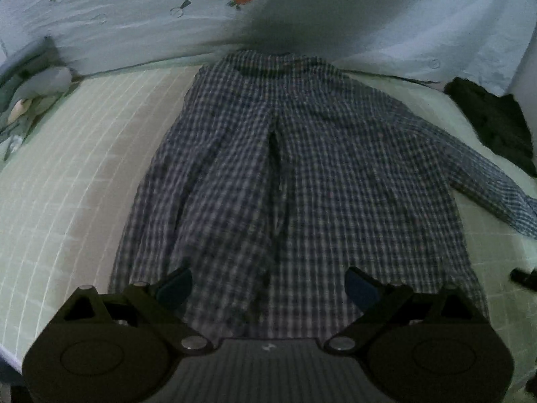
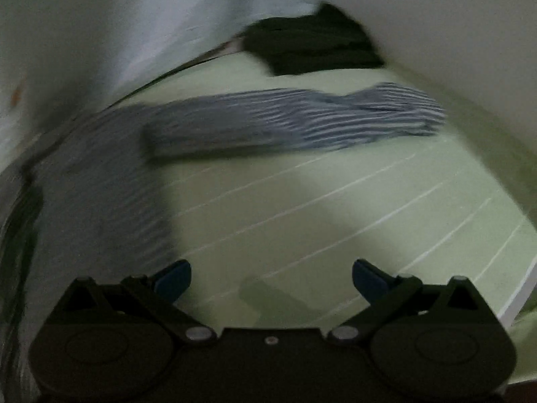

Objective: Fold clothes

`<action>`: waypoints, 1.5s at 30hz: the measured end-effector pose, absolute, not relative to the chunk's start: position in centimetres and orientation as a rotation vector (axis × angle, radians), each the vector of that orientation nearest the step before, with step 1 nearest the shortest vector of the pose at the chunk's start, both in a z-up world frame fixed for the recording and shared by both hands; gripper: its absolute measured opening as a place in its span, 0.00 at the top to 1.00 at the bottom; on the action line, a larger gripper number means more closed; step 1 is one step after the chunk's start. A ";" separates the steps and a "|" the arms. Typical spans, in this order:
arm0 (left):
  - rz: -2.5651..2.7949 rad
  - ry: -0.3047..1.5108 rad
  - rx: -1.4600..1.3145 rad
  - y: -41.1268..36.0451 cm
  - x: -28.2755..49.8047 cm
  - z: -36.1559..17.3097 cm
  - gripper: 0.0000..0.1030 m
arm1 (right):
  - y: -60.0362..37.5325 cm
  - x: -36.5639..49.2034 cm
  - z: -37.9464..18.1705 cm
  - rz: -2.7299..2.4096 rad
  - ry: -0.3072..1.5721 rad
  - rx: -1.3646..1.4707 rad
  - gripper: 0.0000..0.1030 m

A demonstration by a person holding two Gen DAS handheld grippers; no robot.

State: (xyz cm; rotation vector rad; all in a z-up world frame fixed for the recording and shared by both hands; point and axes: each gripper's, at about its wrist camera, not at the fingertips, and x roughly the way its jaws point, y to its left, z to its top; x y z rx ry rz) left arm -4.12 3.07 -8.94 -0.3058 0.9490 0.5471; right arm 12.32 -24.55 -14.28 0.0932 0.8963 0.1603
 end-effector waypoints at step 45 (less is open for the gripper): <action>0.701 0.971 -0.376 9.0 -6.7 -8.0 0.06 | -25.3 23.1 -9.1 0.281 0.611 -0.122 0.97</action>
